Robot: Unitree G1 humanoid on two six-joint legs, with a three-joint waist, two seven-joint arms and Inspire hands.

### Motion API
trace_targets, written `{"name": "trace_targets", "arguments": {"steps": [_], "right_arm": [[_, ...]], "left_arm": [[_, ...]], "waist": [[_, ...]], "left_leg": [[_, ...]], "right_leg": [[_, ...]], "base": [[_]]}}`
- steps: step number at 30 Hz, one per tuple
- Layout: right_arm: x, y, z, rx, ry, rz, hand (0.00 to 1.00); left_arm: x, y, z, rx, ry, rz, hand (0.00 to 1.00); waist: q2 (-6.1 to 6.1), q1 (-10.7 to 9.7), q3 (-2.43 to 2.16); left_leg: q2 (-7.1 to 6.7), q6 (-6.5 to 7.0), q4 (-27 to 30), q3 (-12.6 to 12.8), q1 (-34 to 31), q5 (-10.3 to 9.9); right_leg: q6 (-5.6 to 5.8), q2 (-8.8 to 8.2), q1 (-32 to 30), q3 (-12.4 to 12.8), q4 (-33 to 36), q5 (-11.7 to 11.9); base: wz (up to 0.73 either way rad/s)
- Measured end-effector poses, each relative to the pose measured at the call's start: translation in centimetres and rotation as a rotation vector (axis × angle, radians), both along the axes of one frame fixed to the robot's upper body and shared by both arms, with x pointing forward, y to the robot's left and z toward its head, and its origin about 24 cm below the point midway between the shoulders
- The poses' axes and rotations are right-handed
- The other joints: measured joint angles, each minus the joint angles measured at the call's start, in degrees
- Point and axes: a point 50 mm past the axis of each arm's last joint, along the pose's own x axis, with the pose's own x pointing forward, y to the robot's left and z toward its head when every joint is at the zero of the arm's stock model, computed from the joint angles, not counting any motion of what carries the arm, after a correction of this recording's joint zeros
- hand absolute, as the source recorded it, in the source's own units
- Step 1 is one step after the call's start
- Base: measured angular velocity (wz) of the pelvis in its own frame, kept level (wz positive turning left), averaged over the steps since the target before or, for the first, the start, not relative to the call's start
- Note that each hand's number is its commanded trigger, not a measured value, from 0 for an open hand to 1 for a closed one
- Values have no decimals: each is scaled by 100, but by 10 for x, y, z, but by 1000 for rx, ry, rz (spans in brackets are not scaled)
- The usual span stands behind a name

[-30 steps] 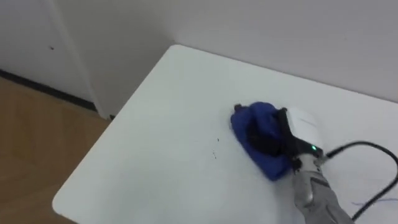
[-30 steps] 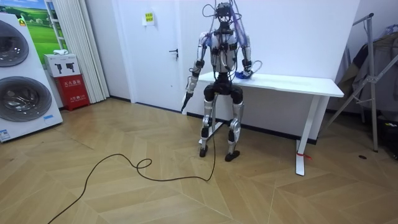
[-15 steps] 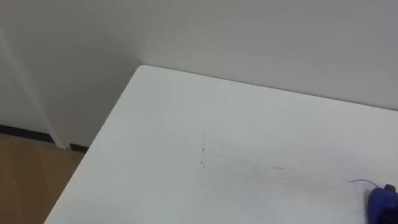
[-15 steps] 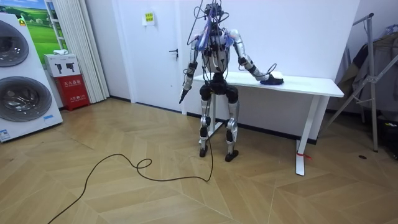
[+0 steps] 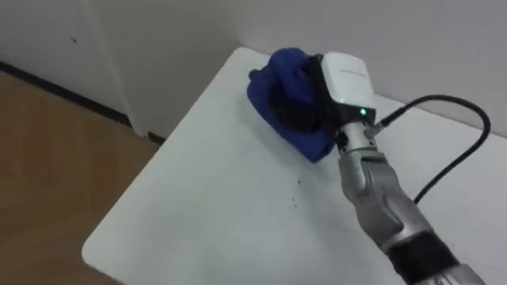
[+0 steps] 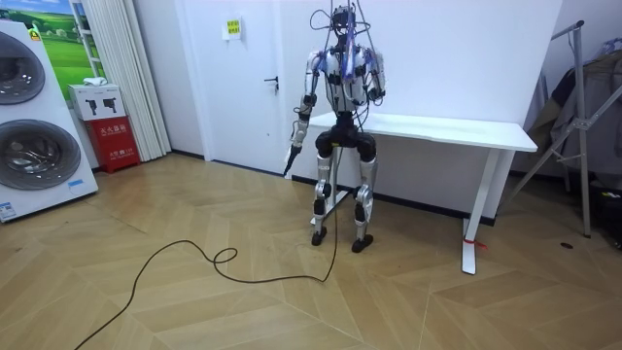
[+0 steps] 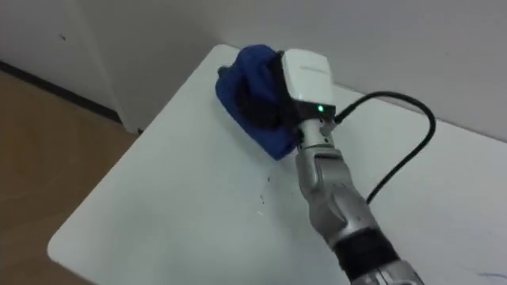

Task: Wipe table

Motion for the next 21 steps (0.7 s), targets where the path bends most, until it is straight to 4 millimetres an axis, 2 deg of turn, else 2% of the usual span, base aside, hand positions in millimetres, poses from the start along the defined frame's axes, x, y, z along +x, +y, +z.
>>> {"name": "trace_targets", "arguments": {"steps": [1, 2, 3, 4, 5, 7, 8, 11, 14, 16, 19, 21], "right_arm": [[-18, -15, -28, -6, 102, -51, 100], [-31, -25, -46, -10, 171, -81, 100], [-62, -45, -73, 62, 261, -166, 100], [-86, -61, -84, 112, 269, -240, 100], [-99, -69, -91, 123, 288, -277, 100], [-132, -102, -102, 152, 308, -426, 100], [-139, -109, -104, 155, 307, -462, 100], [-177, -155, -108, 164, 322, -667, 100], [-199, -176, -109, 164, 331, -795, 100], [-222, -192, -107, 173, 333, -892, 100], [-232, -202, -105, 187, 332, -956, 100], [-231, -204, -104, 188, 328, -965, 100]], "left_arm": [[-6, 3, 1, 6, 2, 18, 0], [-10, 4, 2, 10, 5, 29, 0], [-20, 7, 3, 17, 21, 51, 0], [-36, 9, 4, 23, 52, 84, 0], [-44, 11, 5, 28, 64, 101, 0], [-56, 19, 9, 53, 77, 143, 0], [-56, 21, 10, 60, 73, 150, 0], [-45, 33, 16, 109, 16, 102, 0], [-41, 39, 19, 134, -9, 102, 0], [-34, 40, 20, 144, -34, 75, 0], [-28, 42, 22, 149, -63, 82, 0], [-24, 40, 21, 140, -76, 89, 0]], "waist": [[-30, -92, -20], [-11, -158, -13], [-12, -267, -71], [11, -414, -174], [29, -483, -207], [66, -775, -254], [62, -837, -262], [2, -1106, -315], [-51, -1248, -323], [-84, -1343, -334], [-113, -1463, -330], [-116, -1456, -330]], "left_leg": [[-33, 2, 2, -78, 55, -2], [-43, 8, 2, -102, 85, -8], [-57, 7, 25, -105, 110, -70], [-75, 22, 73, -102, 124, -111], [-85, 27, 71, -103, 173, -120], [-116, 44, 74, -104, 355, -137], [-123, 44, 74, -99, 382, -137], [-140, 75, 171, -50, 379, -154], [-156, 92, 194, -39, 369, -164], [-187, 134, 224, -39, 376, -192], [-211, 153, 236, -43, 369, -214], [-224, 158, 232, -52, 382, -230]], "right_leg": [[24, -25, 115, -87, -60, -16], [47, -32, 164, -101, -73, -31], [171, -43, 235, -75, -78, -136], [187, -60, 282, -60, -81, -157], [192, -64, 327, -42, -80, -160], [218, -107, 495, -34, -67, -179], [221, -117, 516, -27, -59, -181], [222, -126, 549, 100, -47, -180], [205, -120, 540, 180, -52, -190], [215, -118, 551, 262, -51, -185], [262, -126, 543, 288, -65, -162], [255, -126, 549, 307, -56, -155]], "base": [[35], [31], [13], [0], [-7], [0], [0], [0], [-3], [0], [-3], [-6]]}}
